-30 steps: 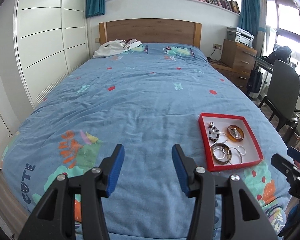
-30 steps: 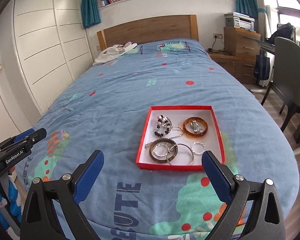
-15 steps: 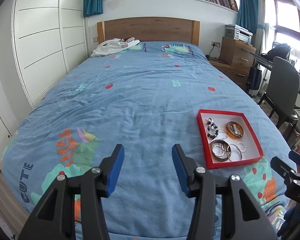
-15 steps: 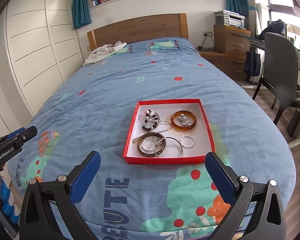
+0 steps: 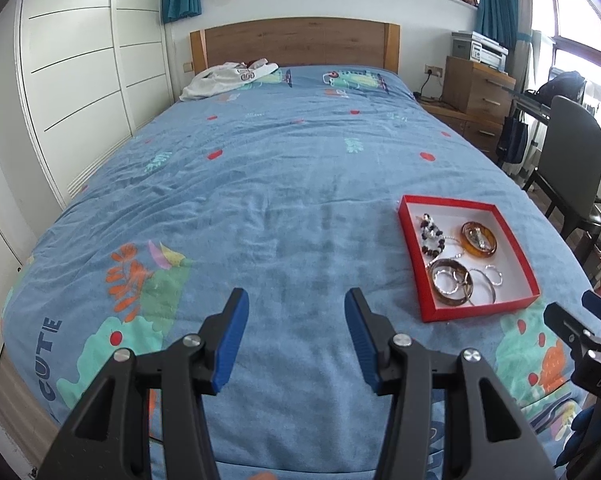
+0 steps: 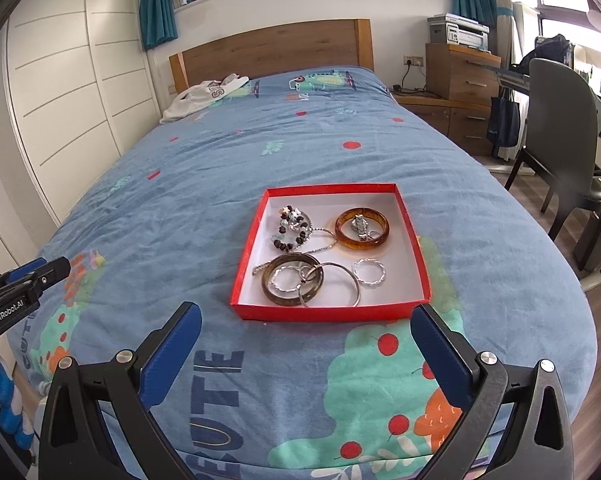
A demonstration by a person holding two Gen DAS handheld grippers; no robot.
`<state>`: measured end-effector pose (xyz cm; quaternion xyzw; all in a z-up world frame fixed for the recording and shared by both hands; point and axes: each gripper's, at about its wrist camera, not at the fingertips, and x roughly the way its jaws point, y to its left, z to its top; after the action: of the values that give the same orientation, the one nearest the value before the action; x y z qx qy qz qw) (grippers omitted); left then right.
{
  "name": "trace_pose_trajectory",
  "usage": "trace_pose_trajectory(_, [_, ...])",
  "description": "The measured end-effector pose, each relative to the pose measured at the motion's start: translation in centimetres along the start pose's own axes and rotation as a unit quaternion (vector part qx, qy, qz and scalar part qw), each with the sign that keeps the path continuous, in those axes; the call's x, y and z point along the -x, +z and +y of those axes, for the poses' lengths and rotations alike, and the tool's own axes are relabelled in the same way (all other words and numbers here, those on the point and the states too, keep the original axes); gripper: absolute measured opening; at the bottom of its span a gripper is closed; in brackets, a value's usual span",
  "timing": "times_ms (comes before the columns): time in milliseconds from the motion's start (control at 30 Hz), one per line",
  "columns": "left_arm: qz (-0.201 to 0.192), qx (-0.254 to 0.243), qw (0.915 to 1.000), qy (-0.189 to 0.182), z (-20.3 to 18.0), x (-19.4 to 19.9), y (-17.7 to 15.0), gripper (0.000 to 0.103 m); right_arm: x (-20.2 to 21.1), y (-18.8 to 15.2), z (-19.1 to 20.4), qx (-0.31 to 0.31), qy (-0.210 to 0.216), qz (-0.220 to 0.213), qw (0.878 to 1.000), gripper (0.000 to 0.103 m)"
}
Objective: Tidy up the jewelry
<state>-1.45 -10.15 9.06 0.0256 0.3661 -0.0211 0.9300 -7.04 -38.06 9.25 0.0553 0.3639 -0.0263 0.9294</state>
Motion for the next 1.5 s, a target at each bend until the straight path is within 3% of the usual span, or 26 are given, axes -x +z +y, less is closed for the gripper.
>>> trace_pose_trajectory(833, [0.038,-0.013,0.9992,-0.003,-0.9,-2.8,-1.4,0.048,-3.0,-1.4,-1.3,-0.01,-0.007,0.027,1.0,0.102])
trace_pose_trajectory(1500, [0.04,-0.011,0.9991,-0.009,-0.9,-2.8,-1.9,0.048,-3.0,-1.6,-1.1,-0.007,-0.008,0.03,0.999,0.102])
